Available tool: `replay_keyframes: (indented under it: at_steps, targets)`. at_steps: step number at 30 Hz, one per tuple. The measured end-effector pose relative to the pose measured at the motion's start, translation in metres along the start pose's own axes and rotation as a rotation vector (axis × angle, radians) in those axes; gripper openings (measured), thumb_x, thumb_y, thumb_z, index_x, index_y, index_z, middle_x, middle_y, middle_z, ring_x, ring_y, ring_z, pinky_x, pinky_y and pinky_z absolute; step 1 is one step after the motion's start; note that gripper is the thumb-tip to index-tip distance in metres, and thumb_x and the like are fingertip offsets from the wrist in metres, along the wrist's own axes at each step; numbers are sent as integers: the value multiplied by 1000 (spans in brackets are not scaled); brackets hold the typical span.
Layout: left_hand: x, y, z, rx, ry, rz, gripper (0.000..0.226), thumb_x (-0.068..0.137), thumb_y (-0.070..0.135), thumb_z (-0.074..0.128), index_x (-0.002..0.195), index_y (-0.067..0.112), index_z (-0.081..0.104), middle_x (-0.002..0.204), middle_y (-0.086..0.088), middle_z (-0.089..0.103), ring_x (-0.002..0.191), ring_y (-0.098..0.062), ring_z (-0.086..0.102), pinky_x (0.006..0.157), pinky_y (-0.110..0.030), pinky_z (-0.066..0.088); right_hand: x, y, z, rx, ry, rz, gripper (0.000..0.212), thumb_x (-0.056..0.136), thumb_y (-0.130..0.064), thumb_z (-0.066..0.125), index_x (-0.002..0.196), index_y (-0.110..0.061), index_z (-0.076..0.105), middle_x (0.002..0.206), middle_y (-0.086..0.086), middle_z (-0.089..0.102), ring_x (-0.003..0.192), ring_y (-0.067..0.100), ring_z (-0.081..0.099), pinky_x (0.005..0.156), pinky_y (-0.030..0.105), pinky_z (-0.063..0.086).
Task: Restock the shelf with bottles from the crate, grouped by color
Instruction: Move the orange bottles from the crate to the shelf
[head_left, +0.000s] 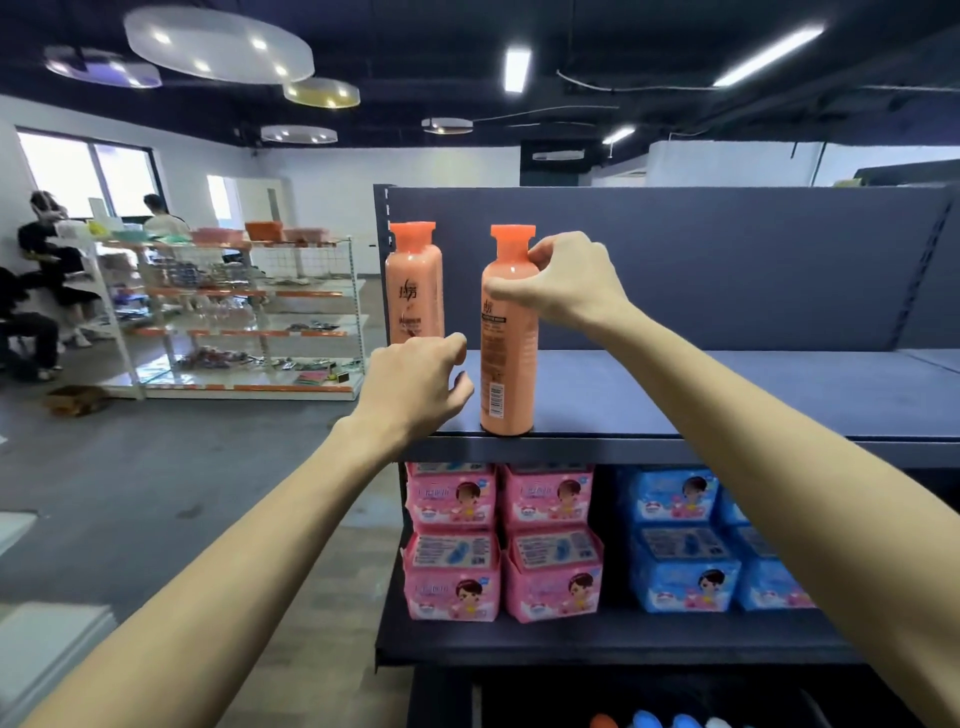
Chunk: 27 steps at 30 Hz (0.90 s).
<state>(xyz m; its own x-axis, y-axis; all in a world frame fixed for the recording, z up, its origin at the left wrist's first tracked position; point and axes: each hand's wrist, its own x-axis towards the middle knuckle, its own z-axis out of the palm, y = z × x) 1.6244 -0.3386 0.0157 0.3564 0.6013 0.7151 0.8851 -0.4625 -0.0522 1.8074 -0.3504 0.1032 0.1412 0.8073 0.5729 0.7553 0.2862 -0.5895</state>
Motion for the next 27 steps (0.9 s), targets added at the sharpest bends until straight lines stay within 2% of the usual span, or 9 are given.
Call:
replay_keyframes:
  at_steps: [4,8,11,13,15,20,24,27]
  targets:
    - [4,0,4,15,-1,-8,21,88,34,52,101,19,58,87,3,70,80,-27,63,60,-29,35,1,2,-2,-27,-33,-31,48,71,-56,74,92,-13,71,85,-3,72,80,13,70,71,35,61]
    - [0,-4,7,-2,-8,-21,20,88,35,53,99,19,57,84,3,70,78,-28,62,60,-30,39,-9,14,-3,45,-228,-55,57,79,-46,76,123,-24,48,103,-7,63,90,6,64,65,22,54]
    - [-4,-8,9,0,-7,-22,19,88,34,54,98,19,58,84,2,70,77,-28,62,59,-30,37,-21,40,7,186,-403,-9,74,77,-33,82,137,-25,38,115,-5,63,102,11,66,83,33,58]
    - [-6,-10,10,5,-11,-30,19,88,34,54,98,19,58,85,2,71,76,-28,62,59,-30,37,-29,58,16,196,-503,19,69,76,-25,83,134,-19,46,117,-4,65,103,11,67,92,39,58]
    - [-7,-12,11,3,-23,-45,19,87,35,53,98,20,59,84,3,71,76,-27,63,59,-30,42,-36,71,24,121,-549,-9,63,75,-24,83,130,-19,53,117,-7,65,102,9,66,95,39,56]
    - [-11,-15,16,10,-29,-68,17,85,35,54,94,21,58,82,4,70,77,-25,63,60,-30,46,-42,74,34,77,-438,-44,66,70,-36,87,126,-22,56,110,-8,67,92,4,67,86,30,58]
    - [-14,-19,16,26,-37,-79,17,86,35,54,93,20,57,83,3,70,79,-26,63,58,-30,43,-45,63,50,47,-357,-14,76,64,-52,89,124,-20,54,104,-7,65,89,6,62,73,23,49]
    - [-15,-23,16,31,-34,-82,16,85,36,56,91,21,56,81,3,69,79,-28,63,57,-30,44,-49,53,67,29,-295,-50,72,64,-58,84,118,-19,56,106,-7,65,97,13,62,80,30,53]
